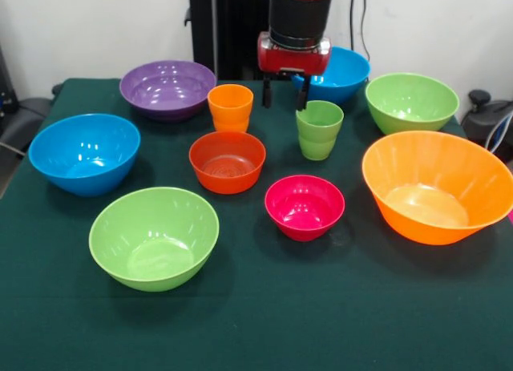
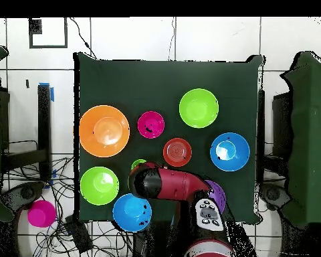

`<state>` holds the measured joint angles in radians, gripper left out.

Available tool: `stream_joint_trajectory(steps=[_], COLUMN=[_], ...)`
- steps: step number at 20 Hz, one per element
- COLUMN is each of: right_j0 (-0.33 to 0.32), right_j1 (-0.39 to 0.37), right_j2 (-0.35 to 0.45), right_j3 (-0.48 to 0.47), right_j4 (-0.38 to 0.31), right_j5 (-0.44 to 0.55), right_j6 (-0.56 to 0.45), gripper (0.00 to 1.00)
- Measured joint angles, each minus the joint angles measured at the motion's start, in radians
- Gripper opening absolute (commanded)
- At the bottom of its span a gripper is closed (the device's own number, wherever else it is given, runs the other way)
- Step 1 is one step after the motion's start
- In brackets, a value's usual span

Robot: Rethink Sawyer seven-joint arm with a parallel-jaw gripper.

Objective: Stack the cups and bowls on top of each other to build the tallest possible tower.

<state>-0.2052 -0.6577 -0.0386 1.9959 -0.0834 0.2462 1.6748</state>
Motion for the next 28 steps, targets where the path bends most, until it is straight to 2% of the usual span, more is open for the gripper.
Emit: stream_joint_trajectory(steps=[9,16,28], right_j0=[0.005,0.006,0.006], right_j1=[-0.034,-0.04,0.009], right_j2=[0.004,0.041,0.071], right_j3=[0.001,0.026,0.042], right_j4=[0.005,0.008,0.009], right_j5=[0.0,0.0,0.0], right_j6=[0.0,0.0,0.0], gripper=[1.0,1.0,1.0])
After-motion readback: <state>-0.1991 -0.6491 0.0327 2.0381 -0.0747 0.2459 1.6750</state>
